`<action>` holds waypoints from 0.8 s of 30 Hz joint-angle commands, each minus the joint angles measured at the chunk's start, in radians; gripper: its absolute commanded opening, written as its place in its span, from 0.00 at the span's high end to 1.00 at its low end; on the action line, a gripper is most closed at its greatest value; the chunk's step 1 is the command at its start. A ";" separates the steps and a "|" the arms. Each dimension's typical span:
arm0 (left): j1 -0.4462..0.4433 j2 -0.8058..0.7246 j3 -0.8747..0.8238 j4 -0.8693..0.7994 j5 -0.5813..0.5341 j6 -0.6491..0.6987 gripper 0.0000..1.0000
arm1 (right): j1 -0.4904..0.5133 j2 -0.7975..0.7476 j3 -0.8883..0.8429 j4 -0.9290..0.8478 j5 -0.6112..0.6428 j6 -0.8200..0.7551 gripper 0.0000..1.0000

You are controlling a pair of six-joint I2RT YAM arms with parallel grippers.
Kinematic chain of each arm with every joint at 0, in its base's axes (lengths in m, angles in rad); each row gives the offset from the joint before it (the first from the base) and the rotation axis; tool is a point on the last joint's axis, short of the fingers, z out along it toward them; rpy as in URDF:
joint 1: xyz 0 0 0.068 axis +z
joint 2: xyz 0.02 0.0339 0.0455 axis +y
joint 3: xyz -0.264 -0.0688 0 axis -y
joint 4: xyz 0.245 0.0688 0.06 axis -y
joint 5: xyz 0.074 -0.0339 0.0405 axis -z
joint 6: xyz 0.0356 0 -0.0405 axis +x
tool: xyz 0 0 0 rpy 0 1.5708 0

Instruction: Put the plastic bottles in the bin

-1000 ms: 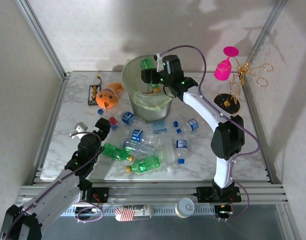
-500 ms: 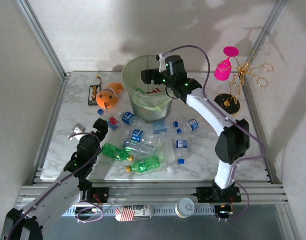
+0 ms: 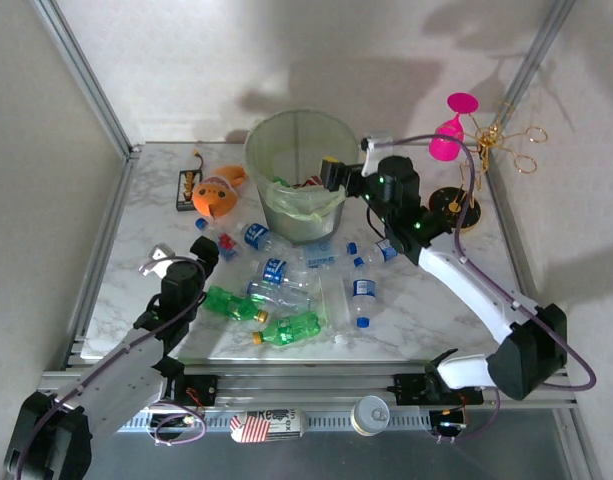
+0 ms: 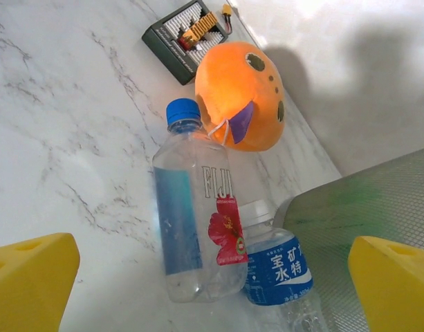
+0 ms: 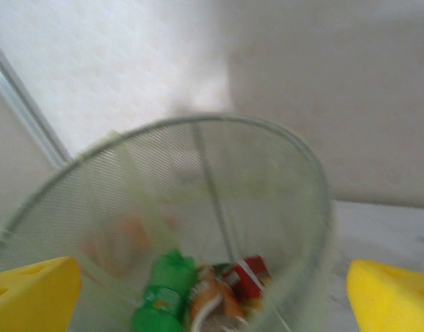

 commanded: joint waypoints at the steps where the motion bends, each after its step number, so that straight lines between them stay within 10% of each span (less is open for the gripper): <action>1: 0.018 0.056 0.065 0.022 0.011 0.051 0.00 | 0.003 -0.086 -0.121 0.078 0.171 0.025 0.01; 24: 0.056 0.682 0.375 0.047 0.116 0.143 0.00 | -0.033 -0.234 -0.665 0.214 0.245 0.466 0.01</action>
